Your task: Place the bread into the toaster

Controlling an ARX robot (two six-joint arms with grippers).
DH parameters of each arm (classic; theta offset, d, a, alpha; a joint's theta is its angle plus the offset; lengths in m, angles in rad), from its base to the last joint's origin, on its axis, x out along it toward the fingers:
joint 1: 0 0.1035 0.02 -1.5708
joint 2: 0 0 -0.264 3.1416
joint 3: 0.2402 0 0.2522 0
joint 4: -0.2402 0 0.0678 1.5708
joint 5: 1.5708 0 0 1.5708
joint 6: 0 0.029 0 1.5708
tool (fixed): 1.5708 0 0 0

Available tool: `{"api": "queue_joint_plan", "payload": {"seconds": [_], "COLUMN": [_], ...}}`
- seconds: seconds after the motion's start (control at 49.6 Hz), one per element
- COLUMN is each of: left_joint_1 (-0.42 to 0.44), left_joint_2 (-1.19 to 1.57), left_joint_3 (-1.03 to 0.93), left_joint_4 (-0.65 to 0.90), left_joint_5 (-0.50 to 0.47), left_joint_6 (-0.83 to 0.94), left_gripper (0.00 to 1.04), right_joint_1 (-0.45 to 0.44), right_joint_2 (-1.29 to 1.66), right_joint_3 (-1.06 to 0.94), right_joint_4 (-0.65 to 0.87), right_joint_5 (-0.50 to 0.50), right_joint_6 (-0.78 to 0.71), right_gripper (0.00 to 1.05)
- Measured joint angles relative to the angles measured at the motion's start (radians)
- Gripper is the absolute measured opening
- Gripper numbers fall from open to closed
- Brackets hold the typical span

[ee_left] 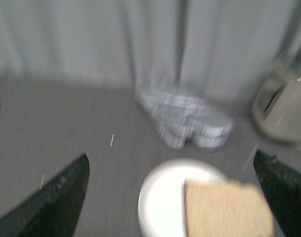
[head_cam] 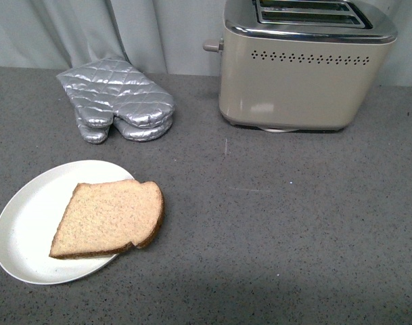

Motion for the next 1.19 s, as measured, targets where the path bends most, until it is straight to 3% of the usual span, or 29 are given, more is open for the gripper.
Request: {"api": "queue_joint_plan", "payload": {"seconds": [0.061, 0.161, 0.403, 0.545, 0.646, 1.19], "left_joint_1": [-0.036, -0.029, 0.059, 0.093, 0.109, 0.161], "left_joint_2": [0.129, 0.290, 0.894, 1.287, 1.489, 1.870], "left_joint_3": [0.056, 0.082, 0.205, 0.320, 0.394, 0.617], "left_joint_4": [-0.112, -0.081, 0.295, 0.385, 0.384, 0.284], "left_joint_5": [-0.167, -0.201, -0.015, 0.108, 0.179, 0.192], "left_joint_6": [-0.108, -0.200, -0.253, -0.233, -0.180, -0.047], "left_gripper": [0.98, 0.98, 0.98, 0.98, 0.98, 0.96], "right_joint_1": [0.000, 0.000, 0.000, 0.000, 0.000, 0.000], "right_joint_2": [0.000, 0.000, 0.000, 0.000, 0.000, 0.000], "right_joint_3": [0.000, 0.000, 0.000, 0.000, 0.000, 0.000], "right_joint_4": [0.000, 0.000, 0.000, 0.000, 0.000, 0.000], "right_joint_5": [0.001, -0.002, 0.000, 0.000, 0.000, 0.000], "right_joint_6": [0.000, 0.000, 0.000, 0.000, 0.000, 0.000], "right_gripper": [0.95, 0.95, 0.95, 0.95, 0.95, 0.95]}}
